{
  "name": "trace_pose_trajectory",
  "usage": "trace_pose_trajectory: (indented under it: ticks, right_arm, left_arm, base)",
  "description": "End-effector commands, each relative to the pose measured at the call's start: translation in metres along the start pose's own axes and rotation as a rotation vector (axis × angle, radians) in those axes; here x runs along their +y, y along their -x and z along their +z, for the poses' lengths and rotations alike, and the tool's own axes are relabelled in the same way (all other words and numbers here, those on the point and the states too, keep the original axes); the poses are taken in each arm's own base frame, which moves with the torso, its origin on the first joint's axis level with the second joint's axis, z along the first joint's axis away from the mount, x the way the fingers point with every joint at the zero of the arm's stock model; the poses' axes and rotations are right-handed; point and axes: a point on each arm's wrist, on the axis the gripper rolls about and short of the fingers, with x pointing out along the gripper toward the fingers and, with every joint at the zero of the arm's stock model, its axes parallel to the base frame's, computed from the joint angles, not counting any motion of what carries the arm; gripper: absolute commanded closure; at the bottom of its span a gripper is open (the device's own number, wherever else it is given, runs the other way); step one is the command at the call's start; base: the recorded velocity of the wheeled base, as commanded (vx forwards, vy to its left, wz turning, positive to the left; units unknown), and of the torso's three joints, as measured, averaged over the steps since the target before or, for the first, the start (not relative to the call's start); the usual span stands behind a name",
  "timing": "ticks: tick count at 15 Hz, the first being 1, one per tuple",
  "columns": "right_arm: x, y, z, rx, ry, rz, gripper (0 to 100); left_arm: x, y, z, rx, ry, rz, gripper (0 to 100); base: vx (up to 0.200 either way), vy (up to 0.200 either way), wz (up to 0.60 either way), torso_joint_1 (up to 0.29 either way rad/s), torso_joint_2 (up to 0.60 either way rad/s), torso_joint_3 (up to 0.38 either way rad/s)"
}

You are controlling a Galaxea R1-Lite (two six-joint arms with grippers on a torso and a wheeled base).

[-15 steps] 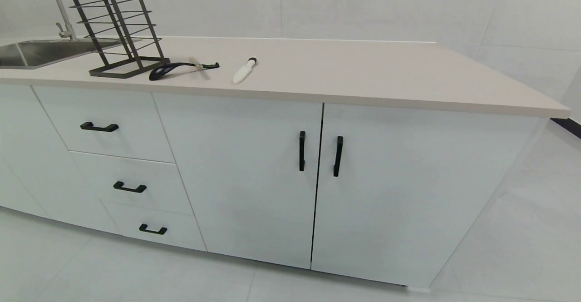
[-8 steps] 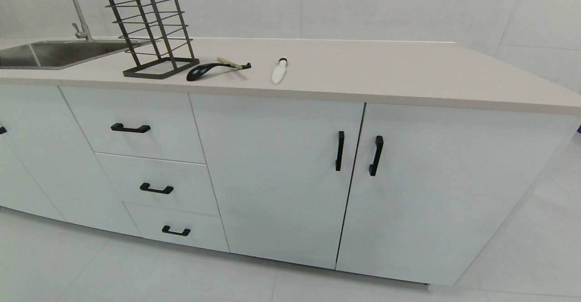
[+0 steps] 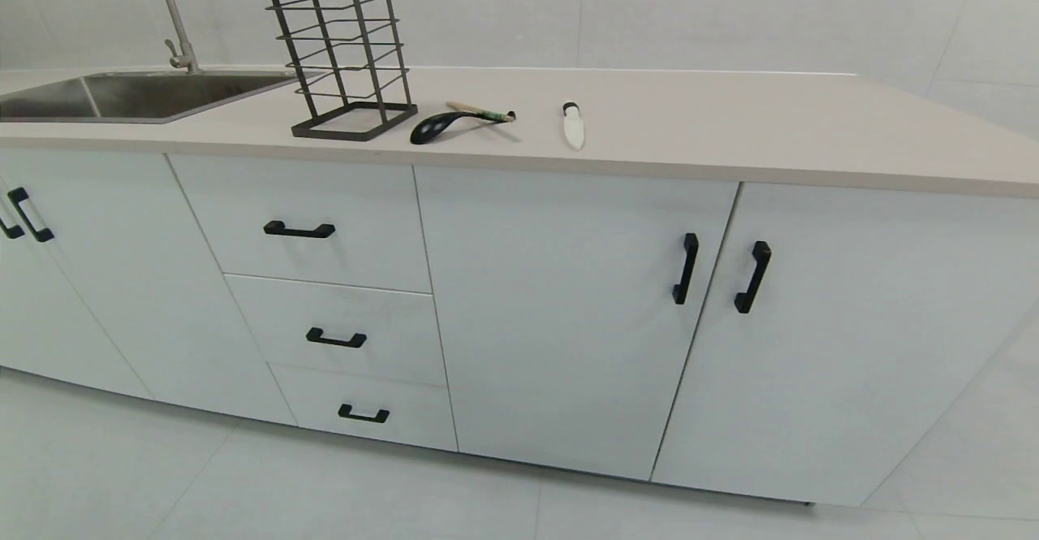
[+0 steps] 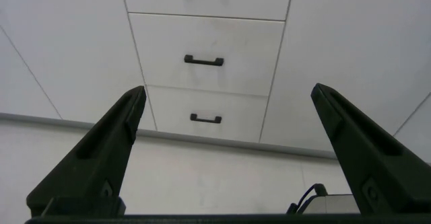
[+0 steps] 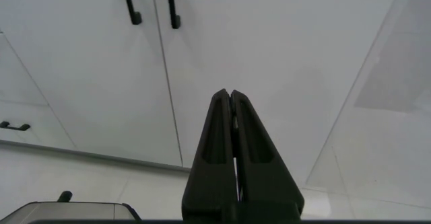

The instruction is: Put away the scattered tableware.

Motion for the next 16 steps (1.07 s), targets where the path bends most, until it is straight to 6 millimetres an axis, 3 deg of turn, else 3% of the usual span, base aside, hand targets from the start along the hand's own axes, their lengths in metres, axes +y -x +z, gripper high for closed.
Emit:
trace_pose_trajectory:
  ticks: [1,5,11,16]
  right_arm:
    - [0.0,-0.0002,0.0,0.003,0.0,0.001,100]
    - [0.0,-0.0002,0.0,0.003,0.0,0.001,100]
    - [0.0,-0.0002,0.0,0.003,0.0,0.001,100]
    - [0.0,-0.0002,0.0,0.003,0.0,-0.001,100]
  left_arm:
    - [0.0,0.0,0.0,0.0,0.0,0.0,0]
    - [0.0,0.0,0.0,0.0,-0.002,0.0,0]
    - [0.0,0.0,0.0,0.0,-0.002,0.0,0]
    - [0.0,0.0,0.0,0.0,-0.002,0.0,0]
  base:
    - [0.0,0.2,0.0,-0.002,0.01,0.002]
    - [0.05,0.2,0.0,0.001,0.0,0.001]
    - [0.0,0.0,0.0,0.0,0.0,0.0]
    - [0.2,0.2,0.0,0.0,0.01,0.002]
